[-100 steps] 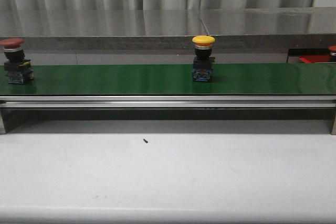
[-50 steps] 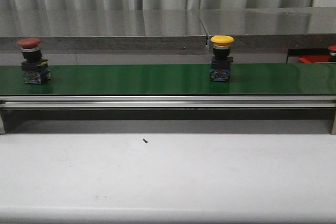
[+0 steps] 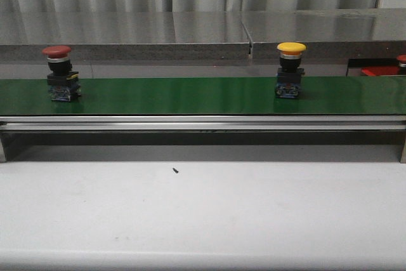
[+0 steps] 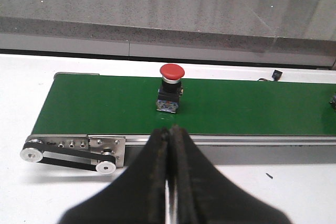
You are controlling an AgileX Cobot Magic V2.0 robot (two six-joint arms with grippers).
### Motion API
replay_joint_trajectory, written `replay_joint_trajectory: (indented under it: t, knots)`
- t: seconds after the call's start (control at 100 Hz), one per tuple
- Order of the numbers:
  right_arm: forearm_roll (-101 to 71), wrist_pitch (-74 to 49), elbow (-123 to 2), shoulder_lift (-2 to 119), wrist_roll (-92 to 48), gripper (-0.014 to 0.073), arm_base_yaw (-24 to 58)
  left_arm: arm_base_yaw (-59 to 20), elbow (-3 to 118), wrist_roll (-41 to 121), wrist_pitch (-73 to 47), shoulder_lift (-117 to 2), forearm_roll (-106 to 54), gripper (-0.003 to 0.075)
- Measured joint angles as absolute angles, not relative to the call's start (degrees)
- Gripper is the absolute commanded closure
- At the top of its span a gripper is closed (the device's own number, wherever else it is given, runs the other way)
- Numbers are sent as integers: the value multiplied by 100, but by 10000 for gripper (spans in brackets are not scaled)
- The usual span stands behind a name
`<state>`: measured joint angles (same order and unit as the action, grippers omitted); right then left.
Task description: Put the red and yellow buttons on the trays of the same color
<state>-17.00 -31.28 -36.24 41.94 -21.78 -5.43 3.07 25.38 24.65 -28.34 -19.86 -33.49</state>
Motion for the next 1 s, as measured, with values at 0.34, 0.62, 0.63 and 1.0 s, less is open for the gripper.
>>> replay_joint_trajectory:
  t: [0.34, 0.62, 0.63, 1.0]
  knots:
    - [-1758, -3645, -4612, 5818, -2178, 9, -488, 307, 2538, 2465, -2834, -1986, -3349, 739]
    - [-1758, -3645, -5827, 7822, -2328, 9, -46, 307, 2538, 2465, -2834, -1986, -3349, 739]
    - [-1758, -3645, -5858, 7908, -2328, 9, -23, 307, 2538, 2465, -2834, -1986, -3349, 739]
    - [-1758, -3783, -7157, 9453, -2343, 9, 83, 307, 2538, 2465, -2834, -1986, -3349, 739]
